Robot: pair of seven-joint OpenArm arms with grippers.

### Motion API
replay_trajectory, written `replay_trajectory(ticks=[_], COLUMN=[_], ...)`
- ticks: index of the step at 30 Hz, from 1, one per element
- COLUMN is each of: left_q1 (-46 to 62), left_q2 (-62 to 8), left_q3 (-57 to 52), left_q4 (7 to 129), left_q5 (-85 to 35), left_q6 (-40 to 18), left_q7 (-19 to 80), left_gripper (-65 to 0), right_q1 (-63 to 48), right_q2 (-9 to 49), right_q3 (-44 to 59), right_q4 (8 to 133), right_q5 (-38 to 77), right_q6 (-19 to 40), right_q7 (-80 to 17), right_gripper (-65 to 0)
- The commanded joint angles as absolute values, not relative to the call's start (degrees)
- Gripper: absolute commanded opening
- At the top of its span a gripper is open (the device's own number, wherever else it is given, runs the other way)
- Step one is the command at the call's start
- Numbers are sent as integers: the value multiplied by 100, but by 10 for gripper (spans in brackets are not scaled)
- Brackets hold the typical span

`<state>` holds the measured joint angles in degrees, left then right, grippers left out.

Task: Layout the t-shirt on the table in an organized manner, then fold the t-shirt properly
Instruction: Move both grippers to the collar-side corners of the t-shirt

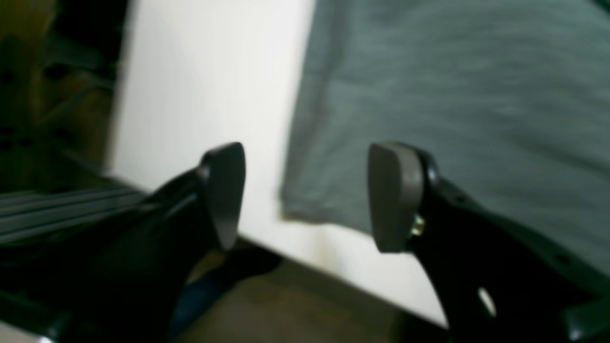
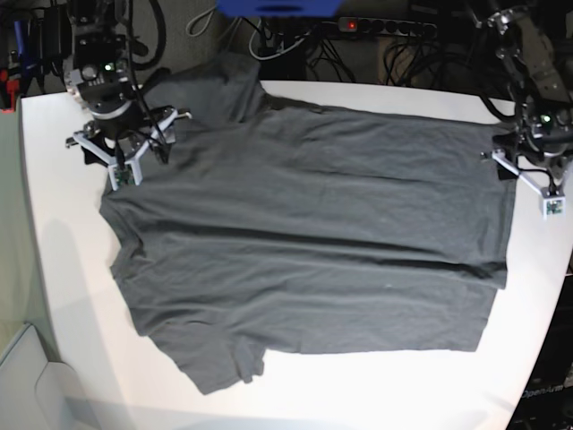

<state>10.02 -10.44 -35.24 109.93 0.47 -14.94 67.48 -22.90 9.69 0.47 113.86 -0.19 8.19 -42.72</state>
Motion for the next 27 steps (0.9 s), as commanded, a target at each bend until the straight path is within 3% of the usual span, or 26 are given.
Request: replay_trajectory(ticks=[1,4,7,12,17,27], left_q1=[1024,1042,1033,1033,1015,796], left_q2=[-1059,-1007,-945,-971,-945,-945], left_q3=[-3688,-4163,-4567,-4804,-4796,-4831], left_q4=[11055,10985,10976,10457,9719,8804], left_q5=[66,66,84,84,84,75], left_q6=[-1798,-2888,-3433,-3723,-3846,-3855], left_q7=[6730,6730,6730,6651,5956,5499], left_gripper=[-238,-215,-140,-15,-9,-9], right_q1=[-2316,-2387,-2396,-2387,-2387,-2387], right_q2=[1007,980,963,769,760,532], right_q3=[66,75,189,760,1015,1648], right_q4=[11495,11495,11495,11486,11486,11468], right_q5=[-13,-13,-13,-13,-13,-22], right_q6=[831,1051,1437,1833,1842,2536], right_q7=[-4145,-4145,-4171,-4189,-4189,-4198], right_gripper=[-227,-227,-227,-227,-227,-230])
